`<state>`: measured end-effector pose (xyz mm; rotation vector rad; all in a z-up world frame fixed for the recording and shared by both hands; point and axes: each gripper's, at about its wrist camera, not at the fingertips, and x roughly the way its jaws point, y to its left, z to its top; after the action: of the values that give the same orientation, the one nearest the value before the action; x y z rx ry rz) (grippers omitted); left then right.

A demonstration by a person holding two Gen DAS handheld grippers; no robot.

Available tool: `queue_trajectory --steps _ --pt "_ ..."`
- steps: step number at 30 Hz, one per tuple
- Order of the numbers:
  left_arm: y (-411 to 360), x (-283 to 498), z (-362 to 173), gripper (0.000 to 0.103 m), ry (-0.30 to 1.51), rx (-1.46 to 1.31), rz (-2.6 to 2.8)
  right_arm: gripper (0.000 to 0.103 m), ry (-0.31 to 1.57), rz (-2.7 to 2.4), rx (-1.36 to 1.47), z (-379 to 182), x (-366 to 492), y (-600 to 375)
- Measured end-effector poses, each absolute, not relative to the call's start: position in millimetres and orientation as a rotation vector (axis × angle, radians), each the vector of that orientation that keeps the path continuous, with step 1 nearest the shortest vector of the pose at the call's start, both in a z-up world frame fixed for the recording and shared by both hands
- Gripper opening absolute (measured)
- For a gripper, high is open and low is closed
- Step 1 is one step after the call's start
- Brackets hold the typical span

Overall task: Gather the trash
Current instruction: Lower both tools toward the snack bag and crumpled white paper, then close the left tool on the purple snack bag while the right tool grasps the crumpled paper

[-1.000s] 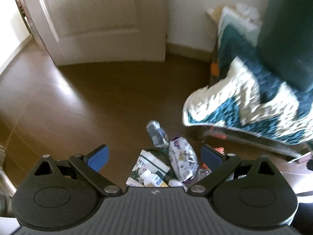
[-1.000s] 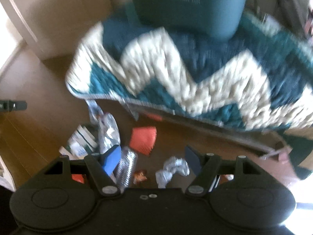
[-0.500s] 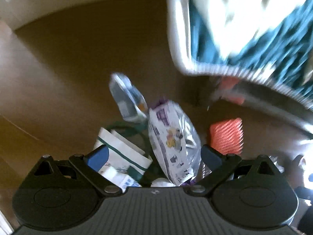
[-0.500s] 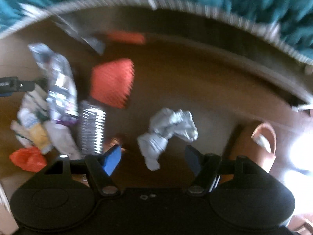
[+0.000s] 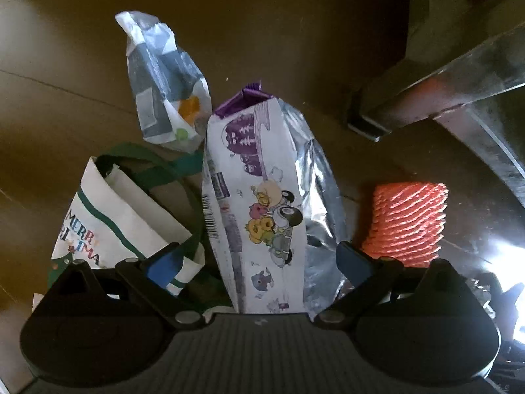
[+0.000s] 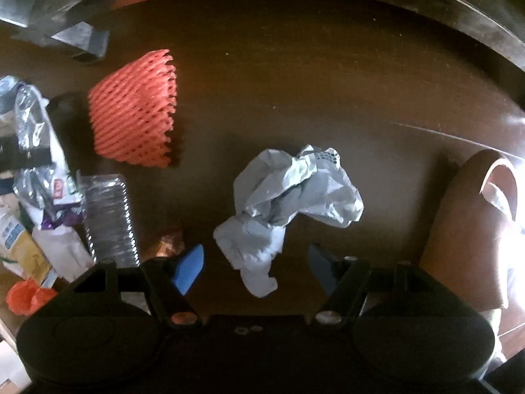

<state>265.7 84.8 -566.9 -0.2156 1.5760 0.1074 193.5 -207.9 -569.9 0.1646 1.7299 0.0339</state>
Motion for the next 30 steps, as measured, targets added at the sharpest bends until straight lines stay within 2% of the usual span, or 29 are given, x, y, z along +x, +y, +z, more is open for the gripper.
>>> queue_trajectory --steps 1,5,6,7,8,9,10,11,15,16,24,27,30 --pt "83.8 265.0 -569.4 0.086 1.581 -0.216 0.102 0.069 1.726 0.032 0.169 -571.0 194.4 -207.8" --pt "79.4 264.8 -578.8 0.069 1.588 -0.208 0.113 0.068 1.691 0.045 0.181 -573.6 201.9 -205.1" --pt "79.0 264.3 -579.5 0.056 1.586 -0.215 0.113 0.067 1.686 0.059 0.185 -573.6 204.2 -204.7" --pt "77.3 264.6 -580.9 0.050 1.588 -0.214 0.120 0.066 1.687 0.063 0.182 -574.1 205.0 -204.1" --pt "75.9 266.5 -584.5 0.049 1.590 -0.211 0.124 0.063 1.689 0.060 0.177 -575.1 205.6 -203.8" --pt "75.1 266.1 -584.8 0.038 1.589 -0.213 0.125 0.050 1.693 0.055 0.174 -576.1 205.9 -203.7" --pt "74.4 264.8 -586.0 0.021 1.592 -0.211 0.127 0.027 1.702 0.047 0.169 -578.1 206.0 -204.2" --pt "73.5 263.7 -587.5 0.017 1.598 -0.206 0.133 0.027 1.720 0.037 0.168 -581.0 205.6 -204.8" --pt "66.3 258.5 -583.4 0.010 1.596 -0.179 0.147 0.021 1.712 0.055 0.155 -580.7 204.5 -210.2" --pt "65.2 256.9 -580.1 0.010 1.589 -0.177 0.149 0.000 1.699 0.064 0.127 -576.3 203.7 -210.8" --pt "68.5 242.2 -546.6 0.005 1.559 -0.158 0.108 0.000 1.585 0.096 0.067 -513.7 187.4 -228.5" --pt "73.2 232.4 -531.6 0.004 1.563 -0.182 0.116 0.001 1.566 0.096 0.125 -499.8 186.8 -238.5" --pt "74.1 222.6 -511.6 0.004 1.538 -0.170 0.104 0.022 1.573 0.073 0.172 -501.6 189.9 -244.0"
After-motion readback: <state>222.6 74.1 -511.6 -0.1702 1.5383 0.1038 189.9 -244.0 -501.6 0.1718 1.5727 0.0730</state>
